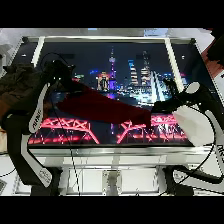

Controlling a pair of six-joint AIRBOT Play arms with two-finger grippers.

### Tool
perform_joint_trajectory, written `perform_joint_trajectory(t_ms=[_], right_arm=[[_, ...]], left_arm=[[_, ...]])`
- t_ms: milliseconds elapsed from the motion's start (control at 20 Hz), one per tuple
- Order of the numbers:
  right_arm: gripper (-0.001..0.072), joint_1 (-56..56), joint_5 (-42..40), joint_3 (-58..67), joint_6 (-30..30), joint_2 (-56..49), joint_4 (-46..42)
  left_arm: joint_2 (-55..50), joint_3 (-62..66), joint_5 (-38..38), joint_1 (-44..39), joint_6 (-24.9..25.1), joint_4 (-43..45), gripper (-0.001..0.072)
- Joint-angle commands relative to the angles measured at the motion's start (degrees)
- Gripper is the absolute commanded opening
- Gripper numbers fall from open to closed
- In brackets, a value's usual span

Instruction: Fold the shirts.

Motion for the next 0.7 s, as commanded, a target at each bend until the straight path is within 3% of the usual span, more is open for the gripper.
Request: perform_joint_trajectory(t_ms=[0,300,400,500,650], right_arm=[[0.0387,0.1,0.3,0.0,1.8,0.0,-0.5],[0.0388,0.1,3.3,-0.1,8.4,0.0,-13.0],[0.0421,0.1,3.1,-2.2,7.7,0.0,-9.2],[0.0545,0.2,-0.2,-6.4,5.3,0.0,-2.2],[0.0544,2.4,-10.2,-11.5,4.3,0.0,1.3]], left_arm=[[-0.2,0.0,1.8,-0.1,-0.3,-0.1,0.0012],[0.2,0.4,4.6,-0.1,-0.1,1.5,0.0012],[0.6,1.4,4.7,-0.1,0.2,1.5,0.0011],[0.6,2.3,4.8,-0.1,0.1,1.4,0.0011],[0.6,2.4,4.9,-0.1,0.2,1.4,0.0012]])
